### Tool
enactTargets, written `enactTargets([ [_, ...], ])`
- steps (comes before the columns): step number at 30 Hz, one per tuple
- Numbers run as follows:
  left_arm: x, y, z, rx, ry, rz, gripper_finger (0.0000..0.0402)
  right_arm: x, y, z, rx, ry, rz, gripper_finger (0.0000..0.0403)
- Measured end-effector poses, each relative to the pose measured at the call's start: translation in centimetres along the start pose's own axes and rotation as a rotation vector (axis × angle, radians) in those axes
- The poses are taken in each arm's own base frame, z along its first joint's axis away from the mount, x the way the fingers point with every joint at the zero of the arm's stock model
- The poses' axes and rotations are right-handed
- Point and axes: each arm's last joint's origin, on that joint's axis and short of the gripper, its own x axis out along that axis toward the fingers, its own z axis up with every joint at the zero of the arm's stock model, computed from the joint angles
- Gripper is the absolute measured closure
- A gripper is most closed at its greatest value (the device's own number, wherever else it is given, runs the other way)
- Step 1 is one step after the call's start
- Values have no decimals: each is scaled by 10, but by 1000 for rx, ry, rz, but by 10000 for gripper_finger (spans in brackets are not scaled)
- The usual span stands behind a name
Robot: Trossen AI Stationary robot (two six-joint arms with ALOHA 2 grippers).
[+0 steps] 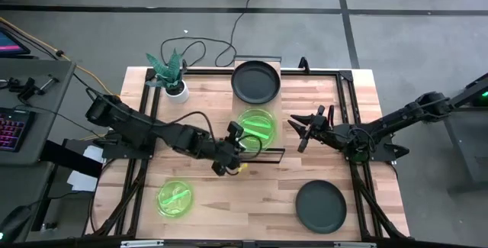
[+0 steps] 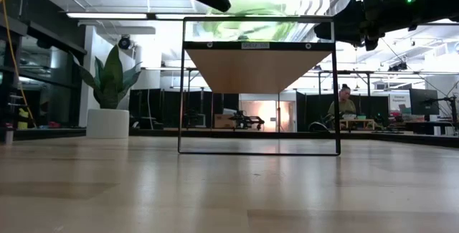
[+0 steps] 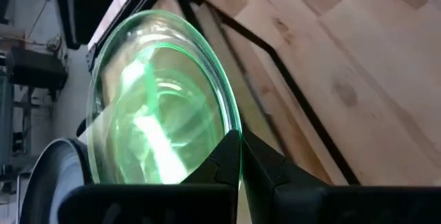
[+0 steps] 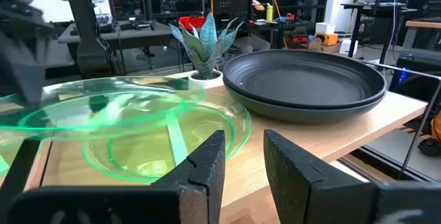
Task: Place and stack plates onto a shelf
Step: Stack the top green plate on top of the green plate on the shelf
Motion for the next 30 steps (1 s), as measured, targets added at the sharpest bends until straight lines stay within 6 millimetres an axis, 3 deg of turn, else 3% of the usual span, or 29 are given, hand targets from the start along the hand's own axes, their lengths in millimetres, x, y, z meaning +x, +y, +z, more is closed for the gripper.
enactTargets([
  [16,15,32,-18,-101,14,20,399,0,0,0,2,0,0,314],
  [22,17,32,-19,-137,-41,-73,391,0,0,0,2,0,0,314],
  [30,17,32,-19,-136,-40,-70,374,0,0,0,1,0,0,314],
])
